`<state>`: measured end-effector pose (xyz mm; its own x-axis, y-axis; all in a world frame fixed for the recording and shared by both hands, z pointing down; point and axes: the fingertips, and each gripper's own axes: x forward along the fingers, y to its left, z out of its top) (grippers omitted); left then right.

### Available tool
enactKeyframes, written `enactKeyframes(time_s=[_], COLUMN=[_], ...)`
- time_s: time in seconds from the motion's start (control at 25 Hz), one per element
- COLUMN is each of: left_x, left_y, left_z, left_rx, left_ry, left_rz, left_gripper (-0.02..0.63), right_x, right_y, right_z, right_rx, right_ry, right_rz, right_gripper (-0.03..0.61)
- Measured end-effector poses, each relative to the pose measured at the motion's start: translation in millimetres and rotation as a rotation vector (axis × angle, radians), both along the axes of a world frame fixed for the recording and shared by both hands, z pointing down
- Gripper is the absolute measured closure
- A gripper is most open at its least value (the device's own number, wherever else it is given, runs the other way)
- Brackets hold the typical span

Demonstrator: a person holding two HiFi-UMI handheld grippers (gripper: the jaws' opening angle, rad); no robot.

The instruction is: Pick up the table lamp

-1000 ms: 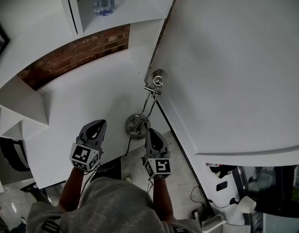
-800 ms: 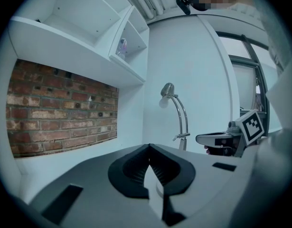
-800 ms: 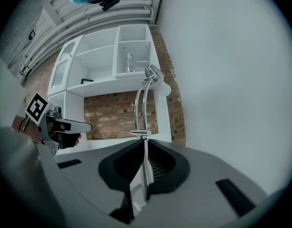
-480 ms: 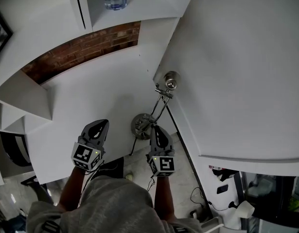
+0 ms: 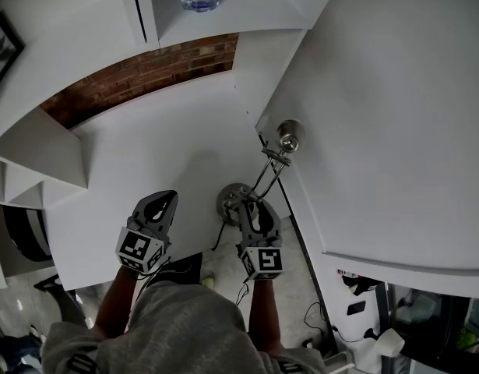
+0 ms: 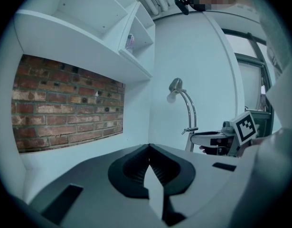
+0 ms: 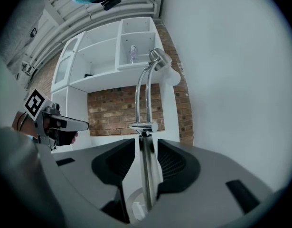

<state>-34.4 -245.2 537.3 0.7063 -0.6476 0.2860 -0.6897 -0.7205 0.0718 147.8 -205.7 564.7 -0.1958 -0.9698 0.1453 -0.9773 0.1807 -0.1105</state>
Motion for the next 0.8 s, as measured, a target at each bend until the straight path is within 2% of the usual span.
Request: enactKeyframes(time_s=[0.8], left_x=[-30.8], left_y=[-23.3], left_z=[10.8], left_rx=[-0.016], left_ry=[-0.011], left_rz=[-0.096], left_gripper=[0.611], right_x=[-12.0], right_y=[-54.7], right_z=[8.4], right_rx=[-0.003], right_ry=[0.038], right_rz=[-0.035], right_gripper=[0.426])
